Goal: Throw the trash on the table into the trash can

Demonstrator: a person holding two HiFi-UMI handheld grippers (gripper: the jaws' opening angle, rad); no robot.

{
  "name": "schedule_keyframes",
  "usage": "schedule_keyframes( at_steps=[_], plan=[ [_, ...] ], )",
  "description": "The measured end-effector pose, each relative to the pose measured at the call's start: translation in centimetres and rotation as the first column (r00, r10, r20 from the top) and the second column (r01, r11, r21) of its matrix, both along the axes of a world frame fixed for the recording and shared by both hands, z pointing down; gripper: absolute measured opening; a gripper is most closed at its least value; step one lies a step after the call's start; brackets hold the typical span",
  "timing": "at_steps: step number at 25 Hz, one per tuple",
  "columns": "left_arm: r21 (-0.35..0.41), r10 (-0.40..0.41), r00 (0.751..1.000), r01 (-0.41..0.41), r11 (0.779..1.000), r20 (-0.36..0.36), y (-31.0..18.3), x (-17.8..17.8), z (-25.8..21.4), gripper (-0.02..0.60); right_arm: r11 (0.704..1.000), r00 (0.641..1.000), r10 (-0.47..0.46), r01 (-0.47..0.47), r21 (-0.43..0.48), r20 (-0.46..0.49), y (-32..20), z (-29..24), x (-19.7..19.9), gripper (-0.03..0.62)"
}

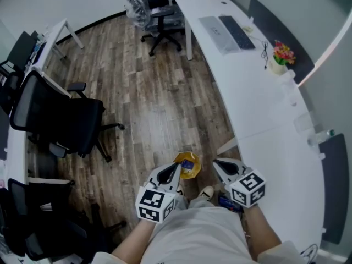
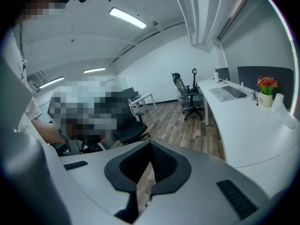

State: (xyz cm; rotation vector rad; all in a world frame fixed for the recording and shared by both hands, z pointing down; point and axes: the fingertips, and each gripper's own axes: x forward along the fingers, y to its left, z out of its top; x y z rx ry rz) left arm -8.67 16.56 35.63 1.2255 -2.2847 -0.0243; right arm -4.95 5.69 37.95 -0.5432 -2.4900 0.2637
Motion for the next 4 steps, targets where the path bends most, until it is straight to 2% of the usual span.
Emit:
schedule_keyframes(
  at_steps=[4],
  plan=[
    [-0.003, -0.006, 1.0, 0.006, 1.0, -0.002, 0.2, -0.05, 0.21, 0.0, 1.0, 1.0, -0.001, 0.001, 0.007, -0.002, -0.02, 0.21, -0.01, 0.031]
  ],
)
